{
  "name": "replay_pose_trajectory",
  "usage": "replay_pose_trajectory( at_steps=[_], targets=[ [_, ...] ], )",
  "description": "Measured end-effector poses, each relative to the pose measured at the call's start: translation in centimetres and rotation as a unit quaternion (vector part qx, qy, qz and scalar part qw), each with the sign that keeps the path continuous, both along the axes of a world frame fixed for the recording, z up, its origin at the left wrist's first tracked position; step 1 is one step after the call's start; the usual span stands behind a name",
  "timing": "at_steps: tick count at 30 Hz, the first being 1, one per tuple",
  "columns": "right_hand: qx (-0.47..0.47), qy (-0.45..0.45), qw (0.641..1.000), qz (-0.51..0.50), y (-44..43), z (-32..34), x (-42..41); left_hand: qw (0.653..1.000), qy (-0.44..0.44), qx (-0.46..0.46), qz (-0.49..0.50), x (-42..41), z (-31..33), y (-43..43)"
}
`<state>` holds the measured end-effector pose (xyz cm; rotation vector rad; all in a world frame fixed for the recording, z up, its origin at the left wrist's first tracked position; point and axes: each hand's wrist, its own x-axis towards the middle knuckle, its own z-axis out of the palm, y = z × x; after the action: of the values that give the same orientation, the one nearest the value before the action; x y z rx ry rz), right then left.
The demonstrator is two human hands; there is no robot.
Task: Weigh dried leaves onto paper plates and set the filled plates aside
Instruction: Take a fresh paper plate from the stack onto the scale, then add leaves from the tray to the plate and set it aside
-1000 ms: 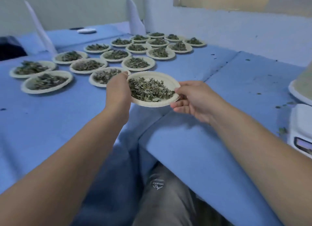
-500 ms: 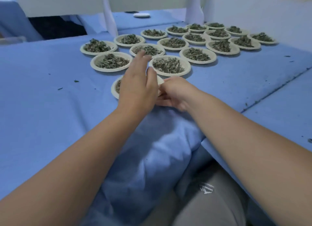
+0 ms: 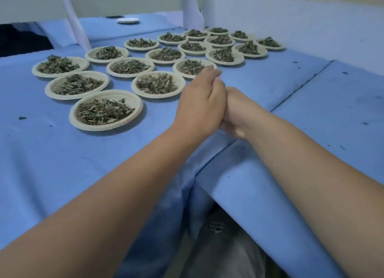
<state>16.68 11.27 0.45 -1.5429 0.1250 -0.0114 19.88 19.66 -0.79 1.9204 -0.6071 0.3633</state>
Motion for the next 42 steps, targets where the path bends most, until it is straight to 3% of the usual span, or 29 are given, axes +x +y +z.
replay_pose_trajectory(
  at_steps=[9,13,19,21,23,25,27,29,33,42],
  targets=[
    [0.070,-0.026,0.973,-0.219,-19.3,0.7,-14.3,0.962,-0.004,0.001,-0.273,-10.4,0.6,-21.7],
    [0.055,-0.013,0.942,-0.332,-25.6,0.7,-21.3,0.939,-0.027,0.009,-0.344,-15.2,0.1,-28.6],
    [0.128,-0.057,0.885,-0.445,-32.0,0.3,-29.5,0.912,-0.113,0.042,-0.393,-19.2,0.2,-35.4],
    [0.046,-0.047,0.857,-0.511,-33.3,-0.1,-31.2,0.901,-0.182,0.079,-0.386,-19.4,0.5,-36.8],
    [-0.205,-0.015,0.793,-0.573,-34.2,-1.2,-33.3,0.882,-0.261,0.141,-0.366,-19.3,1.1,-38.4],
    [-0.449,0.015,0.711,-0.541,-34.7,-2.4,-35.0,0.865,-0.320,0.206,-0.328,-18.9,2.3,-40.2],
    [-0.569,0.045,0.654,-0.496,-35.5,-3.0,-36.2,0.848,-0.354,0.278,-0.279,-18.8,3.7,-41.8],
    [-0.604,0.073,0.624,-0.491,-36.2,-3.1,-36.4,0.844,-0.365,0.305,-0.248,-18.7,4.7,-42.8],
    [-0.630,0.145,0.598,-0.473,-36.2,-3.6,-36.1,0.831,-0.390,0.327,-0.224,-18.1,5.3,-43.1],
    [-0.641,0.171,0.583,-0.469,-35.7,-3.8,-35.6,0.747,-0.486,0.393,-0.226,-17.6,6.9,-43.2]
  ],
)
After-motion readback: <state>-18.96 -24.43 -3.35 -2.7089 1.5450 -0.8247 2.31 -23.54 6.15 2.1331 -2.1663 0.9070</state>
